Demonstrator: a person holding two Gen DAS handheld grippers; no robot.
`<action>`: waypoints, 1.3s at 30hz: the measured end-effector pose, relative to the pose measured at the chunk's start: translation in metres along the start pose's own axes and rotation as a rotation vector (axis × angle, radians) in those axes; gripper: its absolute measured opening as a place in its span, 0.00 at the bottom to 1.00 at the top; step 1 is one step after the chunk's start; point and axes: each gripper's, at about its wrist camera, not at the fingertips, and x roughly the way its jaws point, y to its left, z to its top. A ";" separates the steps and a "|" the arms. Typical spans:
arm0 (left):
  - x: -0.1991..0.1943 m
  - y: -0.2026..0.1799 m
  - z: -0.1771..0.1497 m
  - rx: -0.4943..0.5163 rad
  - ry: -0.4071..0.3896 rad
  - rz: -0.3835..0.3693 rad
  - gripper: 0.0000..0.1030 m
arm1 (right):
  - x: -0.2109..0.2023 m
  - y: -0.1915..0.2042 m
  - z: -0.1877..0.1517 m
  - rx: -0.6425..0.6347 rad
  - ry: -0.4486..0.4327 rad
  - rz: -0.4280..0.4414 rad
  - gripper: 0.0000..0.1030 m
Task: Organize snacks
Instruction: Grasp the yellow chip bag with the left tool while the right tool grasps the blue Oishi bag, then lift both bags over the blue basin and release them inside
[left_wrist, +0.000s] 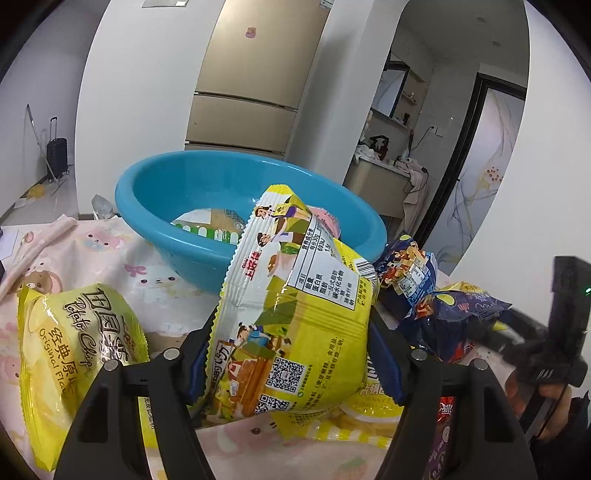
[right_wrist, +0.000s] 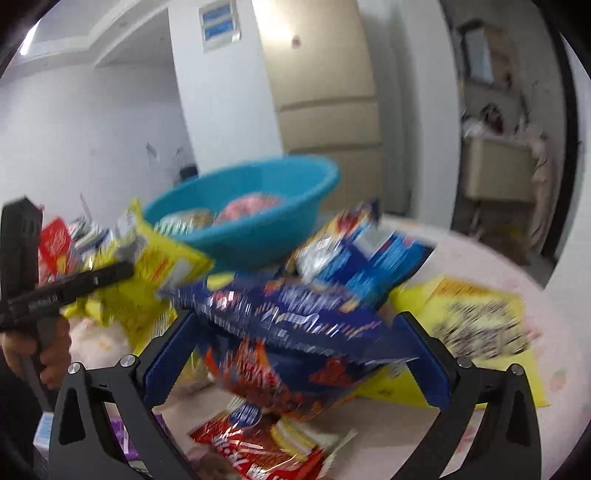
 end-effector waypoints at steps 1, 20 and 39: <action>0.000 0.000 0.000 0.000 0.000 0.001 0.71 | 0.006 0.004 -0.002 -0.021 0.027 0.003 1.00; -0.014 -0.008 0.002 0.033 -0.047 -0.009 0.71 | -0.014 0.012 -0.006 -0.049 -0.071 0.037 0.68; -0.076 -0.079 0.100 0.031 -0.268 -0.143 0.70 | -0.042 0.007 0.000 -0.004 -0.227 0.105 0.68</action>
